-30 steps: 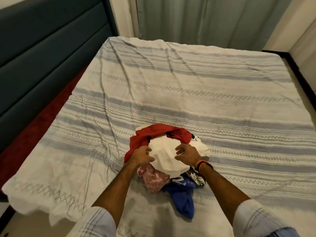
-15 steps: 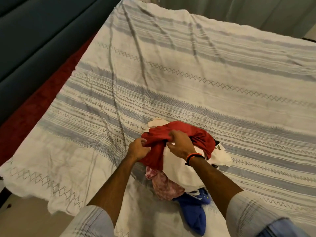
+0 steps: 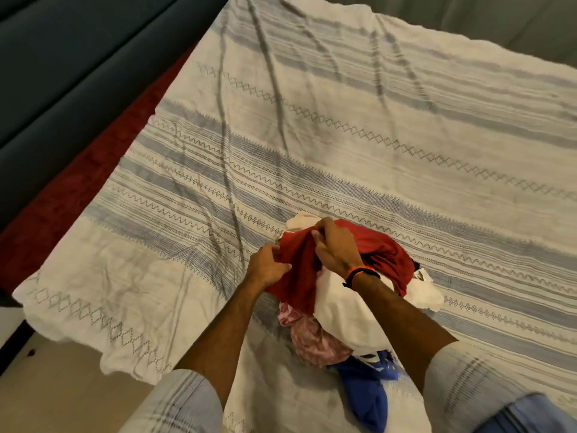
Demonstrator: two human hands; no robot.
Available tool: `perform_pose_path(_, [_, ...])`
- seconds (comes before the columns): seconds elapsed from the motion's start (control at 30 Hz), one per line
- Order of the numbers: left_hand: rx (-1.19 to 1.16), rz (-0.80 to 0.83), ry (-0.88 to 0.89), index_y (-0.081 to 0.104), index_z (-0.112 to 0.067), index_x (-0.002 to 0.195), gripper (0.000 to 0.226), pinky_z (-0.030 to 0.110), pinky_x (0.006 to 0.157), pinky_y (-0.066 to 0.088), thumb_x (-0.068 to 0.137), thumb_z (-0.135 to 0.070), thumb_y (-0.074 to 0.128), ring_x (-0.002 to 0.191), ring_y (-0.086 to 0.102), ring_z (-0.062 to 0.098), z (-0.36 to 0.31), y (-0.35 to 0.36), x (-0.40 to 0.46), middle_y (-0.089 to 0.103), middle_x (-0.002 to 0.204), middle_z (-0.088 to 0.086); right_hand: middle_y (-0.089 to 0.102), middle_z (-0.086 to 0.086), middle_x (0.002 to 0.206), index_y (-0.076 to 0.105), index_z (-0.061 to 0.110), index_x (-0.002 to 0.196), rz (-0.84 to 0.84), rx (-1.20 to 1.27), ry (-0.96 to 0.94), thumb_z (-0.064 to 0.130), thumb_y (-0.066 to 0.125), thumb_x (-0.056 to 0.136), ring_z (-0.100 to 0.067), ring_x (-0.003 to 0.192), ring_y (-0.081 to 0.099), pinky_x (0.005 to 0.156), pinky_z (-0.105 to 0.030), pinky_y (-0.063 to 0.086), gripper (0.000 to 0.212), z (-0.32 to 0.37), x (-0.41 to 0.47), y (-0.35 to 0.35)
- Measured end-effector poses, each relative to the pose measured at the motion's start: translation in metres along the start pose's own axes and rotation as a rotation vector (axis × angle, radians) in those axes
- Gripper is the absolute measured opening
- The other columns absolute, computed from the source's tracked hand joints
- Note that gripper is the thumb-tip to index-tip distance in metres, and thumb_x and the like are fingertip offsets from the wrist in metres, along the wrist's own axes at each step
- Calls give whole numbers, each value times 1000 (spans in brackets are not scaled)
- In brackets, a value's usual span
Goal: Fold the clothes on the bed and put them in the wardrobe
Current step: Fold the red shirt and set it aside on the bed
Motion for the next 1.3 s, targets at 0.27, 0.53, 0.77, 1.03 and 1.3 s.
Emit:
perform_pose_path(0.27, [-36,-57,200,69,-17,109,26,25,75,47,84,-24,72,91,66,18,-66,-7,-54,71,99,0,57,12,78,55,18,99,-228,428,-30,19,54,99,-13,76,53,71,-26,37,2,10,-46,-77])
perform_pose_path(0.53, [-371,-50,447,68,-12,95,14,33,79,53,84,-3,69,85,64,19,-160,-13,-147,70,90,5,64,3,90,61,11,101,-428,594,-33,17,56,97,-14,84,58,76,-26,43,8,-10,-122,-158])
perform_pose_path(0.77, [-547,58,586,67,-11,116,38,33,75,58,81,3,71,78,69,20,-236,9,-250,73,93,8,64,7,79,62,12,98,-455,573,-98,8,71,82,4,64,57,62,-9,42,19,-34,-193,-223])
perform_pose_path(1.03, [-633,113,604,56,-11,129,37,42,94,54,96,5,51,104,64,25,-300,65,-361,65,110,3,66,4,80,60,17,103,-463,527,-279,6,66,73,-2,57,56,62,-24,50,32,-50,-286,-290])
perform_pose_path(1.3, [-623,105,648,34,-9,151,60,38,96,54,95,9,48,123,57,25,-331,92,-392,54,141,4,69,5,86,53,26,110,-505,533,-295,27,85,75,-8,72,67,69,-23,55,47,-72,-319,-331])
Point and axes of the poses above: each hand's wrist, its own x-axis towards the middle knuckle, its own y-axis out of the palm, z = x × y, the point moved 4 cm from there along x, towards the middle knuckle
